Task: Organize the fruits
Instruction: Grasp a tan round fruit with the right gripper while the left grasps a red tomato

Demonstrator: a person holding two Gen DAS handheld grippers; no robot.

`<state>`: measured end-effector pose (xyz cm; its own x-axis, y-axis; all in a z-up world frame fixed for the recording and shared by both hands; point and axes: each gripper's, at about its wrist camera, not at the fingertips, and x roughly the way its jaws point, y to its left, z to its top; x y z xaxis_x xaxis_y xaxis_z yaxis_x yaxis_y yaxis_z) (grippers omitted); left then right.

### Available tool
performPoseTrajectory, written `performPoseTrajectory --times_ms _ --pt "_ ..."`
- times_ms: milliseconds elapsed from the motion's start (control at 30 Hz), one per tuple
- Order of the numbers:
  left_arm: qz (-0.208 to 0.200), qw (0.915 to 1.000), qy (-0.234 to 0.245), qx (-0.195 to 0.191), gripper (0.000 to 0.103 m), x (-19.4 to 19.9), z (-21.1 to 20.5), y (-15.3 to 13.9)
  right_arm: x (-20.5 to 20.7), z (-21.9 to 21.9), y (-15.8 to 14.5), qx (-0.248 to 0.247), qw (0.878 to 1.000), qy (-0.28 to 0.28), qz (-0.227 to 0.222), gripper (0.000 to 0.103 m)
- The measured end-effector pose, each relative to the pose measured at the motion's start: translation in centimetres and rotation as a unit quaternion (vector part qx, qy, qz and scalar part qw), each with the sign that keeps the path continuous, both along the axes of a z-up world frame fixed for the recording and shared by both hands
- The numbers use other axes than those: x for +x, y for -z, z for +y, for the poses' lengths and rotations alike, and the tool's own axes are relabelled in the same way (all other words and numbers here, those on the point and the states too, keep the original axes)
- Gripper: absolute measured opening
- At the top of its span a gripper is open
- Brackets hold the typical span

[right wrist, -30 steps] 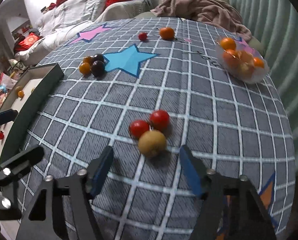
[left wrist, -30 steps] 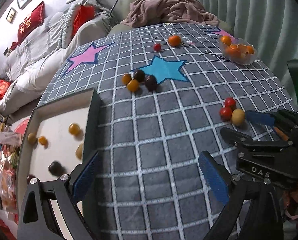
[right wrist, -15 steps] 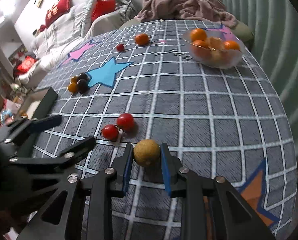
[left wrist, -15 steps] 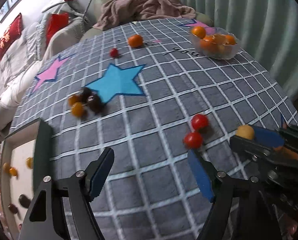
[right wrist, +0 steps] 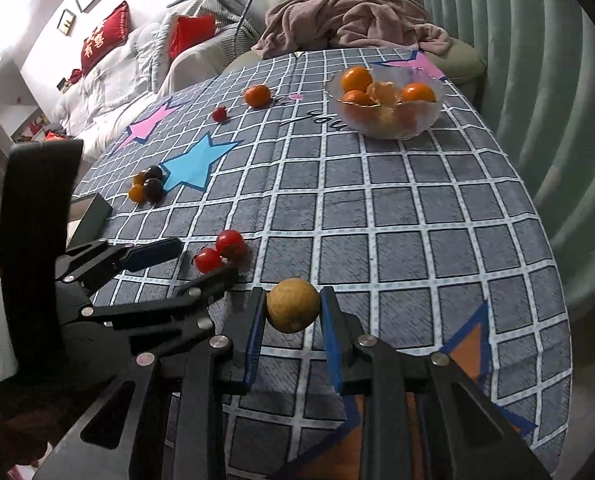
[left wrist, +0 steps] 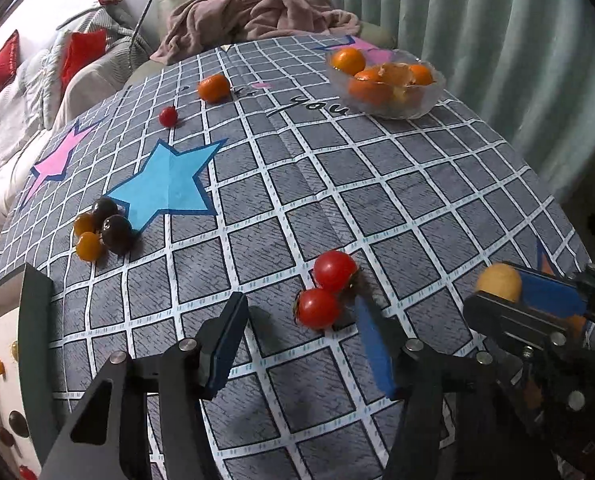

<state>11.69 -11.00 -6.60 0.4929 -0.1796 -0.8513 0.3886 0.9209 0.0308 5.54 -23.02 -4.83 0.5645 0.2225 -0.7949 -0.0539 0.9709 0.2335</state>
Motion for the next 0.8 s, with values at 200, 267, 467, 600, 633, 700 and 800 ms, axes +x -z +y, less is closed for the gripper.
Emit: performPoseTrajectory --times_ms 200,267,467,600,633,700,800 --pt "0.003 0.9999 0.003 -0.011 0.022 -0.5 0.1 -0.1 -0.2 -0.1 -0.5 0.006 1.000 0.002 0.001 0.029" --pt "0.006 0.9998 -0.006 -0.018 0.022 -0.9 1.0 -0.3 -0.3 0.3 -0.8 0.009 1.000 -0.001 0.000 0.029" --pt "-0.009 0.9983 -0.042 -0.040 0.022 -2.7 5.5 -2.7 0.1 3.3 -2.6 0.015 0.999 -0.031 -0.008 0.029" --pt "-0.024 0.9958 -0.077 -0.043 0.022 -3.9 9.7 -4.8 0.5 6.6 -3.9 0.022 0.998 -0.062 -0.014 0.029" --pt "-0.028 0.9949 -0.088 -0.041 0.022 -4.2 10.9 -5.3 0.7 8.1 -4.3 0.023 0.997 -0.075 -0.016 0.029" --pt "-0.035 0.9927 -0.109 -0.038 0.022 -4.8 13.2 -5.9 0.9 10.6 -4.8 0.021 0.995 -0.099 -0.018 0.029" --pt "-0.040 0.9880 -0.147 -0.029 0.022 -5.5 17.0 -6.3 1.2 14.8 -5.2 0.024 0.990 -0.137 -0.016 0.029"
